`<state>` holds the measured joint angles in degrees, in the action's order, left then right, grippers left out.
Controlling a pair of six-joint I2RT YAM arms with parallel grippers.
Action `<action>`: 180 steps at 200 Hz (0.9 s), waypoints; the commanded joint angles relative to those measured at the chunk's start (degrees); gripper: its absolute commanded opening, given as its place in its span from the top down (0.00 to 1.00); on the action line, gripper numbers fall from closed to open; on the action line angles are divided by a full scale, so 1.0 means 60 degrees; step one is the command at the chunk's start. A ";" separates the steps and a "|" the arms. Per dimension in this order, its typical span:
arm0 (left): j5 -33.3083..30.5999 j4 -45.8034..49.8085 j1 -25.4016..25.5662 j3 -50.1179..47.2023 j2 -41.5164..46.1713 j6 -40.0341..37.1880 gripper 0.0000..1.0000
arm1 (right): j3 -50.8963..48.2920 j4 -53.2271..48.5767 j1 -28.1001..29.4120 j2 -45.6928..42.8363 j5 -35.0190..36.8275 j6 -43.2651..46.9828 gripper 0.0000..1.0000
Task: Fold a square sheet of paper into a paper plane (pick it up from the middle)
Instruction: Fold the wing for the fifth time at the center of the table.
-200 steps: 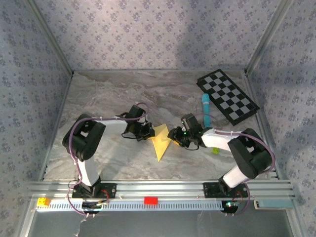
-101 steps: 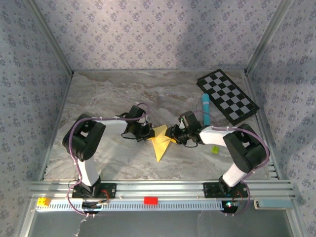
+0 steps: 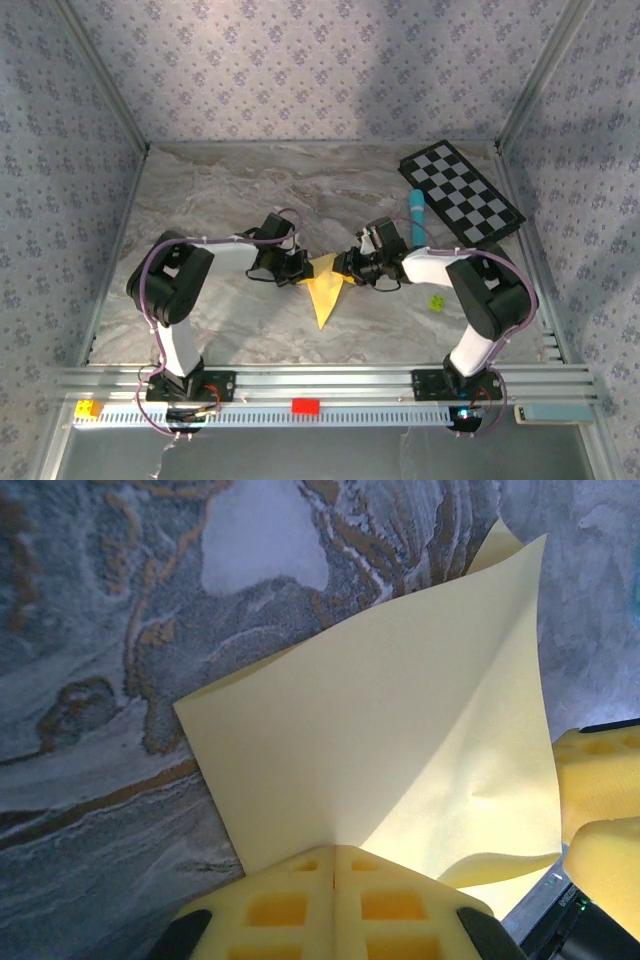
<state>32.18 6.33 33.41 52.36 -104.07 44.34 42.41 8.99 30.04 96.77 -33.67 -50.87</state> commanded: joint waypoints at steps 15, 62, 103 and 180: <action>-0.0019 0.0534 0.0035 0.0088 -0.0183 -0.0171 0.98 | 0.0316 -0.0354 -0.0116 0.0303 -0.0413 0.0506 0.67; -0.0156 0.0572 0.0032 0.0077 -0.0101 -0.0139 0.98 | 0.0243 -0.0941 -0.0210 0.0252 -0.0018 0.0534 0.67; -0.0161 0.0586 0.0030 0.0106 -0.0095 -0.0138 0.98 | 0.0074 -0.0307 -0.0275 0.0312 -0.0593 0.0485 0.69; -0.0123 0.0571 0.0032 0.0128 -0.0112 -0.0098 0.98 | 0.0527 -0.0494 -0.0421 0.0782 -0.1341 0.1068 0.72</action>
<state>32.14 6.63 33.41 52.47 -104.07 44.36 44.16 7.03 28.08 100.51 -39.07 -46.68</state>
